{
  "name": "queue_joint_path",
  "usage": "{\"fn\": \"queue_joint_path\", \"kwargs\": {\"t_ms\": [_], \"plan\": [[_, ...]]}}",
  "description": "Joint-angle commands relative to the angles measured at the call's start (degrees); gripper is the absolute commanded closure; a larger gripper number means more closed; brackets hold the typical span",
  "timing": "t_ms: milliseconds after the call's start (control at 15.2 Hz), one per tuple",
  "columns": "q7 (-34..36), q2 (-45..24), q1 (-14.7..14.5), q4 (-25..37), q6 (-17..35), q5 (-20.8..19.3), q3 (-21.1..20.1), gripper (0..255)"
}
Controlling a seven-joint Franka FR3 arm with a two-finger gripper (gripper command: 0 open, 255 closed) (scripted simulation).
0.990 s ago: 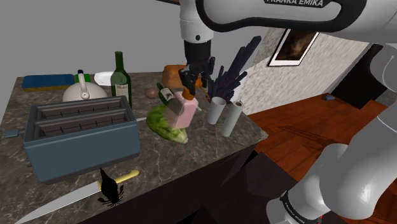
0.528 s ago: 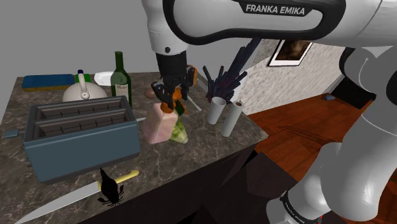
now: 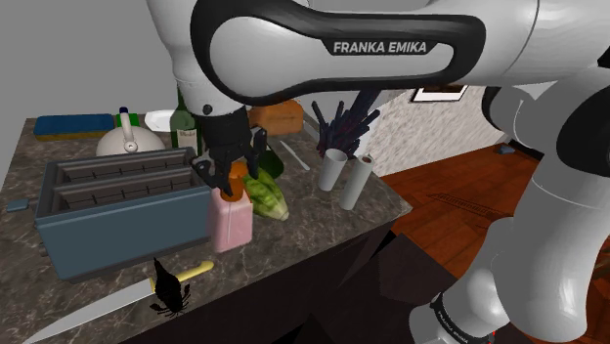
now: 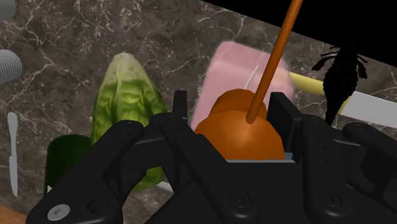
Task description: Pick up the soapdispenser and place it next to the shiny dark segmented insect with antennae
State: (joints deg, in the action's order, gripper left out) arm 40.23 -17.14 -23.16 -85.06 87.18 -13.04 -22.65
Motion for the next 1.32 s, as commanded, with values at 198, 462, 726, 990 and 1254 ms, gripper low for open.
{"fn": "queue_joint_path", "kwargs": {"t_ms": [198, 462, 726, 990, 1254], "plan": [[0.77, -0.38, 0.03, -3.13, 3.44, -0.14, 0.02, 255], [1.21, -0.7, 0.18, -5.77, 6.34, -0.31, 0.11, 255], [1.68, -1.23, 0.27, -8.14, 9.15, -0.59, 0.23, 255], [2.01, -1.67, 0.31, -9.54, 10.93, -0.82, 0.31, 255], [2.01, -1.68, 0.31, -9.53, 10.93, -0.82, 0.31, 255]]}}
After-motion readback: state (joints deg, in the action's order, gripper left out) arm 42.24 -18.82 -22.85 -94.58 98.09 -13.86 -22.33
